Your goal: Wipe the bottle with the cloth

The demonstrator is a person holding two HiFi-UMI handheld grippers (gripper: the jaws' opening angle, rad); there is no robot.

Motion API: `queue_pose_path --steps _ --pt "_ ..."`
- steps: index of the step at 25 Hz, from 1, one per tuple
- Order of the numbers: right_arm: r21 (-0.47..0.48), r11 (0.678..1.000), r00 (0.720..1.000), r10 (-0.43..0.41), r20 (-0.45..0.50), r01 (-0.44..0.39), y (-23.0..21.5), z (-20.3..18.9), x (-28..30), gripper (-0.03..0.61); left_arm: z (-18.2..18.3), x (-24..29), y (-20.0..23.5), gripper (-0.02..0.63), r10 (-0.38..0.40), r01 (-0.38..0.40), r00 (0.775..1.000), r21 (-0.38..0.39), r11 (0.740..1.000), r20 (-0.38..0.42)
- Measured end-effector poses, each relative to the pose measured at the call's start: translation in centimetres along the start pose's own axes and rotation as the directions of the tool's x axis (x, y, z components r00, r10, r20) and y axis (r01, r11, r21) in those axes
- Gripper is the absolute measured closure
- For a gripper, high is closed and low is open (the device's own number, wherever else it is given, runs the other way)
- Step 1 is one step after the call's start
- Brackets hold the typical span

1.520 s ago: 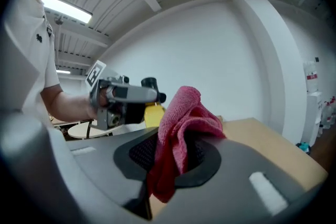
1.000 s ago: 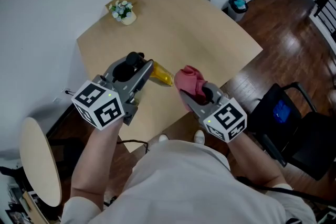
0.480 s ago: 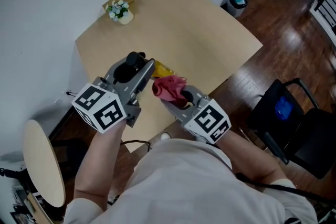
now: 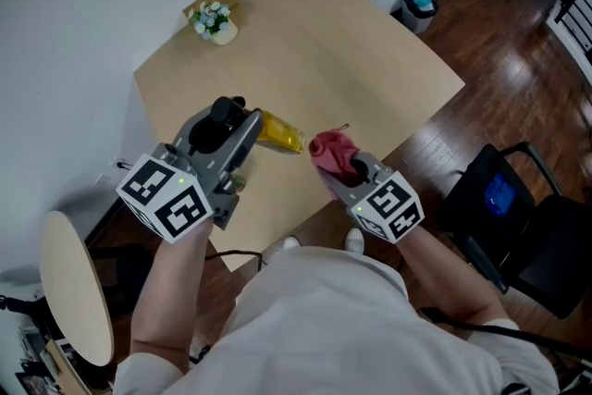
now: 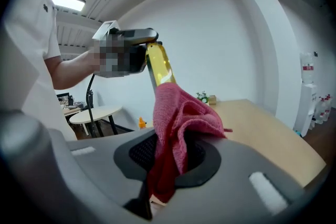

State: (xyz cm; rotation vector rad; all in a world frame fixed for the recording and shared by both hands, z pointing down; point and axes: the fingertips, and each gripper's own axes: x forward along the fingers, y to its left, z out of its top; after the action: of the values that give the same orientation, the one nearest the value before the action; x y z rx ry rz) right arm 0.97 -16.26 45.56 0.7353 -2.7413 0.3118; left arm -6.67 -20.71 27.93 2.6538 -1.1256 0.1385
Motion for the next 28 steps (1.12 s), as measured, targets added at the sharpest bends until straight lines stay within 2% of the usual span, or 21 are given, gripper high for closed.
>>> queue_pose_path --steps 2,5,8,11,13,16,24,26,28 --pt "-0.015 1.0 1.0 -0.02 0.019 0.02 -1.0 1.6 -0.8 0.503 -0.3 -0.1 -0.2 0.463 -0.015 0.015 1.0 0.015 1.0 -0.016" --pt "-0.075 0.997 0.997 -0.009 0.077 0.015 -1.1 6.4 -1.3 0.503 -0.9 -0.3 -0.6 0.463 -0.055 0.057 0.997 0.034 0.998 -0.048" --pt "-0.165 0.986 0.988 0.061 0.141 -0.037 0.5 12.0 -1.7 0.503 -1.4 -0.5 -1.7 0.463 -0.108 0.111 0.992 0.04 0.993 -0.072" --pt "-0.229 0.966 0.984 0.144 0.103 -0.117 2.7 14.2 -1.1 0.503 -1.9 -0.9 -2.9 0.463 -0.156 0.16 0.984 0.046 0.986 -0.08" --pt "-0.237 0.96 0.983 0.171 0.071 -0.15 3.2 13.8 -0.4 0.503 -2.1 -1.4 -3.3 0.463 -0.174 0.179 0.981 0.063 0.982 -0.082" --pt "-0.192 0.967 0.984 0.178 0.028 -0.17 3.1 11.4 0.9 0.503 -1.8 -2.7 -3.5 0.463 -0.198 0.203 0.978 0.079 0.976 -0.068" --pt "0.011 0.992 0.989 0.126 -0.073 -0.126 1.6 3.2 3.6 0.505 0.4 -5.2 -2.8 0.463 -0.205 0.204 0.979 0.039 0.978 0.002" --pt "0.072 0.99 0.989 0.125 -0.08 -0.119 1.7 1.8 3.9 0.503 1.3 -5.7 -2.6 0.463 -0.203 0.202 0.979 0.024 0.979 0.033" --pt "0.165 0.975 0.986 0.158 -0.059 -0.146 2.7 1.1 4.3 0.505 2.0 -6.0 -2.6 0.463 -0.2 0.199 0.978 0.019 0.98 0.055"
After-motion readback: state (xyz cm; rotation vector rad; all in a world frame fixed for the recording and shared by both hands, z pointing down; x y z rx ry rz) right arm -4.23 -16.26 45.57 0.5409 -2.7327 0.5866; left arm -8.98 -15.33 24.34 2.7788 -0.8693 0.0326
